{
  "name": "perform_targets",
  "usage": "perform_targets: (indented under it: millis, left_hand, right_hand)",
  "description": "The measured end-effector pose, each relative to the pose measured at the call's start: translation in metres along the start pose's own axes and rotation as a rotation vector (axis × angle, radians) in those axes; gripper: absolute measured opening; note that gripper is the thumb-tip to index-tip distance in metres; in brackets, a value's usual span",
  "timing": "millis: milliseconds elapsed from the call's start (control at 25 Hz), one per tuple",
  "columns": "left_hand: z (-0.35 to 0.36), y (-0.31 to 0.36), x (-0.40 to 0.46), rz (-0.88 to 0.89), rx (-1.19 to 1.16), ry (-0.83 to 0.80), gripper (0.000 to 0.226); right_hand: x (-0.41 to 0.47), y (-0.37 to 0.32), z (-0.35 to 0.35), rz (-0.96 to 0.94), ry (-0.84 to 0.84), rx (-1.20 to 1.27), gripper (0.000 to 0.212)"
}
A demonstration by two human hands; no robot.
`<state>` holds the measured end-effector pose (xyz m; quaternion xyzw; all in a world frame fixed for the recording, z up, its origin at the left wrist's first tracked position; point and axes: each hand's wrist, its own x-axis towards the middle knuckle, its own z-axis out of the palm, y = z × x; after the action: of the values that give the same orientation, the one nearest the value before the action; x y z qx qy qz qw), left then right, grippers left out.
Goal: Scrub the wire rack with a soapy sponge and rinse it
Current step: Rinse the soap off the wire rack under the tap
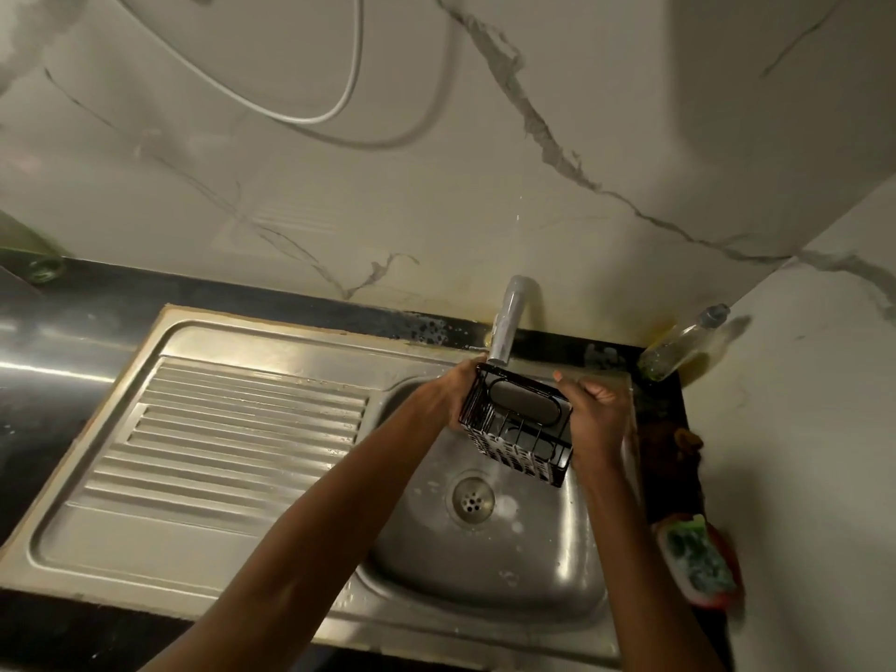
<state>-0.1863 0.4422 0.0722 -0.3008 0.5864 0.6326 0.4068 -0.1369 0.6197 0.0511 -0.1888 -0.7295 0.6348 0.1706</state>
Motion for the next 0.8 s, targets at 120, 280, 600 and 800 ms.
perform_targets:
  millis: [120,280,600,800]
  left_hand:
    - [0.005,-0.005,-0.015,0.106,-0.034,-0.021,0.027]
    - [0.017,-0.013,0.018,0.086,-0.034,0.130,0.041]
    - [0.023,-0.013,0.027,0.044,-0.017,0.112,0.029]
    - [0.017,-0.006,0.035,0.076,0.019,0.032,0.024]
  right_hand:
    - [-0.007,-0.011,-0.008,0.032,-0.027,0.056,0.034]
    - [-0.006,-0.017,-0.028,0.043,-0.075,0.226,0.038]
    - [0.011,-0.009,-0.038,-0.002,-0.081,0.142,0.041]
    - [0.013,-0.009,-0.023,0.019,-0.048,0.001,0.018]
